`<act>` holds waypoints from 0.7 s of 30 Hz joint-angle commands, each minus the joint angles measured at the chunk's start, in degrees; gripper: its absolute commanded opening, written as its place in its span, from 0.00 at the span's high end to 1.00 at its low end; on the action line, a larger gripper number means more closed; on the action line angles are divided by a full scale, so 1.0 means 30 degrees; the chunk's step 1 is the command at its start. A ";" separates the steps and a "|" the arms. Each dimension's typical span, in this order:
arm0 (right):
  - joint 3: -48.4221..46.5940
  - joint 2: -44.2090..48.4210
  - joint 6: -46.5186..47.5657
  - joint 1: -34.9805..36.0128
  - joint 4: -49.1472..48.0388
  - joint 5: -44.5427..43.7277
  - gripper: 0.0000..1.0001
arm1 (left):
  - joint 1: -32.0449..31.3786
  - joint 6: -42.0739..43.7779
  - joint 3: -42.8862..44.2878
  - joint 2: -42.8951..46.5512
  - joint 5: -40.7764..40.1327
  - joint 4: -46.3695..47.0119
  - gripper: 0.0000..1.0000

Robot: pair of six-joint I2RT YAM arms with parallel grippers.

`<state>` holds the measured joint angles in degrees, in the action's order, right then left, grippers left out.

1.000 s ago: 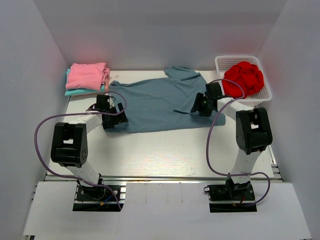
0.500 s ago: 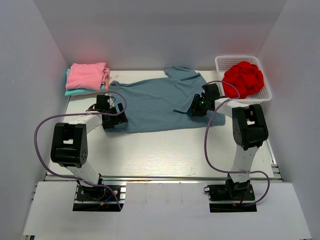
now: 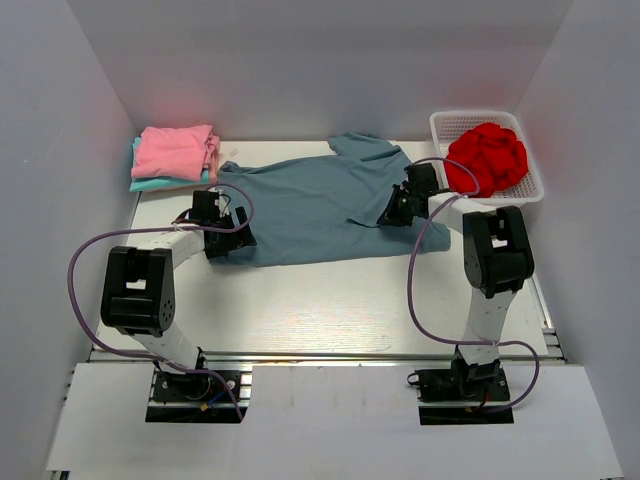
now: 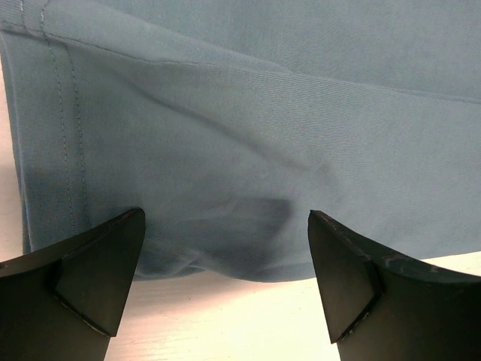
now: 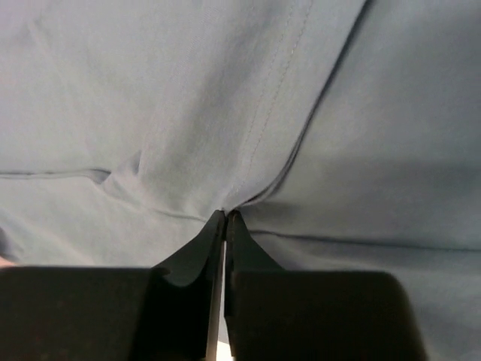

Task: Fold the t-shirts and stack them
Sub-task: Fold the flattened tshirt in 1/3 of the way

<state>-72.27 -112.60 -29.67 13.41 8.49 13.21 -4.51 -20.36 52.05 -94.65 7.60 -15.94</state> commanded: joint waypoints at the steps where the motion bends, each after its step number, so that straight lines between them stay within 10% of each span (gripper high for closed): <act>1: -0.1075 -0.0407 -0.0217 0.0070 -0.0048 -0.0741 1.00 | 0.0040 0.0283 -0.0681 0.0261 -0.0481 -0.1218 0.00; 21: -1.0170 -0.5142 0.3175 0.1475 -0.0576 0.1277 1.00 | 0.0040 0.0283 0.0196 -0.0324 -0.0481 -0.1218 0.00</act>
<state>-94.48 -121.84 -24.38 16.38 7.81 14.52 -4.51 -20.34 52.18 -94.70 7.57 -16.14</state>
